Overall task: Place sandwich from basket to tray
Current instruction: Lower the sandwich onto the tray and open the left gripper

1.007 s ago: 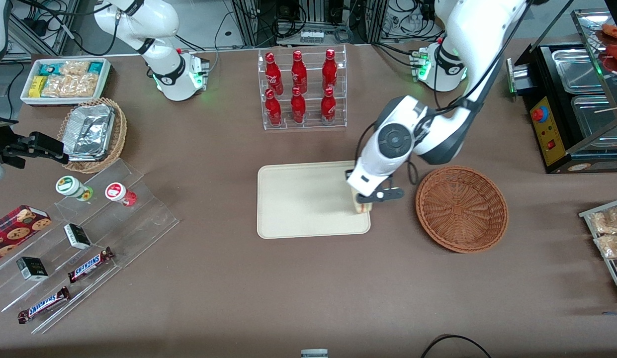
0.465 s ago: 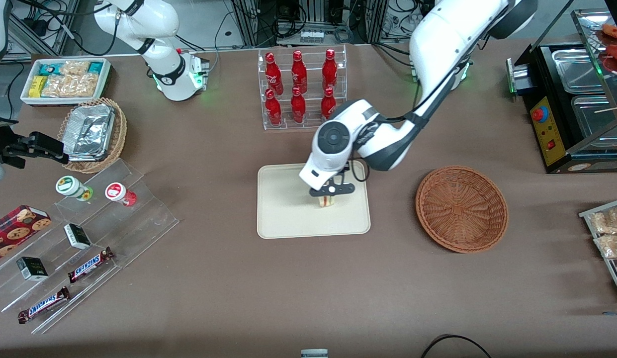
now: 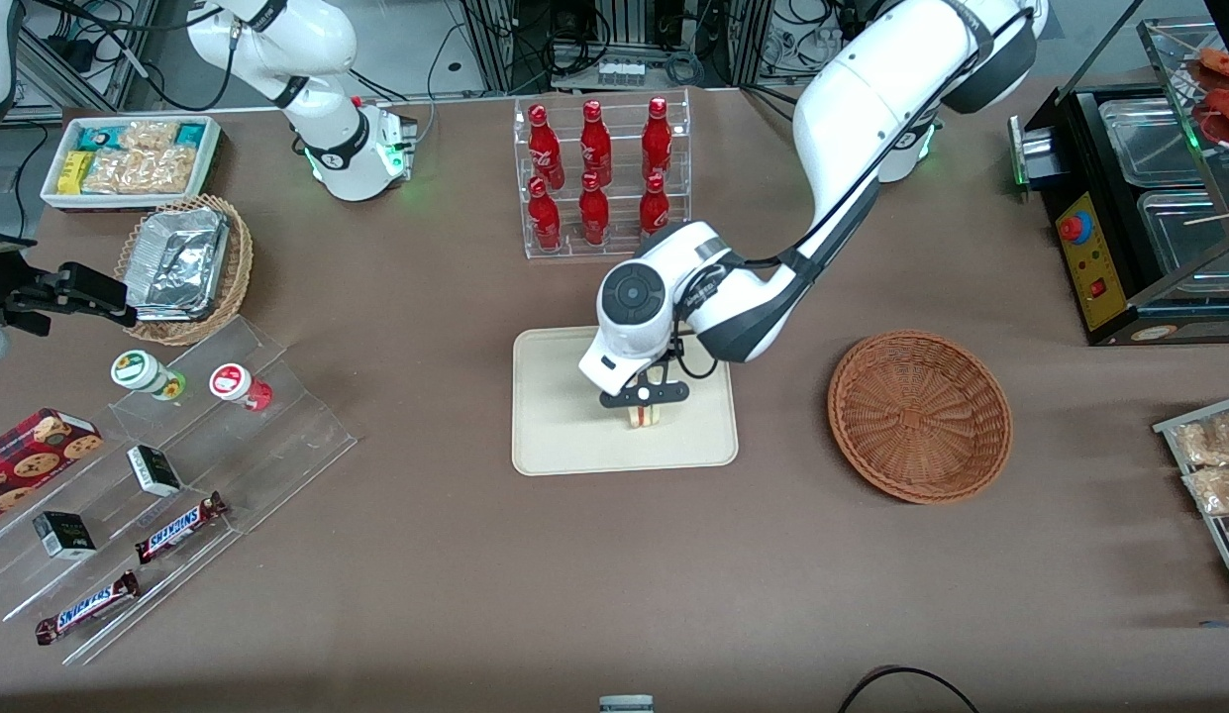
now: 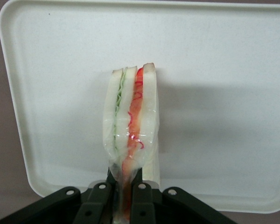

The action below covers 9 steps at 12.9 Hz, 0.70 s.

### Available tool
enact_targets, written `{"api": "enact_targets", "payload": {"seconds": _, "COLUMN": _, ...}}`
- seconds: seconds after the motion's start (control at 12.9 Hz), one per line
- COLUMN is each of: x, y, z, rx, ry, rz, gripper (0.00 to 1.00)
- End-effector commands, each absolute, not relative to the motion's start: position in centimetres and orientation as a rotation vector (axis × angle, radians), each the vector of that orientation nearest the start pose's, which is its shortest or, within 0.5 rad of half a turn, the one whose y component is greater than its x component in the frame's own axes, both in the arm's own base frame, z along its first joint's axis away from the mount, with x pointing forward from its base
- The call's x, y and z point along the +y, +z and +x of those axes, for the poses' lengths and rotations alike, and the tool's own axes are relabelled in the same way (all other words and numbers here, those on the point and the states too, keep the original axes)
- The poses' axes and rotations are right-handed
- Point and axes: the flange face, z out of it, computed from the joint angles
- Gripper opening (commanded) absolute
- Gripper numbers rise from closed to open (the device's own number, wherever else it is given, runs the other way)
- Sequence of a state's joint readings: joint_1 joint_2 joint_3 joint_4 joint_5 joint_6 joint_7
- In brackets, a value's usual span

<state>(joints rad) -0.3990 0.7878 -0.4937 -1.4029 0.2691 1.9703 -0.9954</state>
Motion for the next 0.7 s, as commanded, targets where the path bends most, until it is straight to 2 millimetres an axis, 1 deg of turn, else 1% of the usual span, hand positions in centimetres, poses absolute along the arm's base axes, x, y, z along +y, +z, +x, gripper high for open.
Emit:
{"api": "enact_targets", "payload": {"seconds": 0.0, "x": -51.0, "y": 26.2, "z": 52.0, "rx": -0.151, "ry": 0.237, "rz": -3.068, "gripper": 0.00}}
{"api": "enact_targets", "payload": {"seconds": 0.15, "x": -51.1, "y": 25.4, "z": 52.0, "rx": -0.142, "ry": 0.228, "rz": -3.059, "gripper": 0.00}}
{"api": "enact_targets", "payload": {"seconds": 0.62, "x": -51.4, "y": 24.4, "z": 51.8, "rx": -0.173, "ry": 0.217, "rz": -3.043, "gripper": 0.00}}
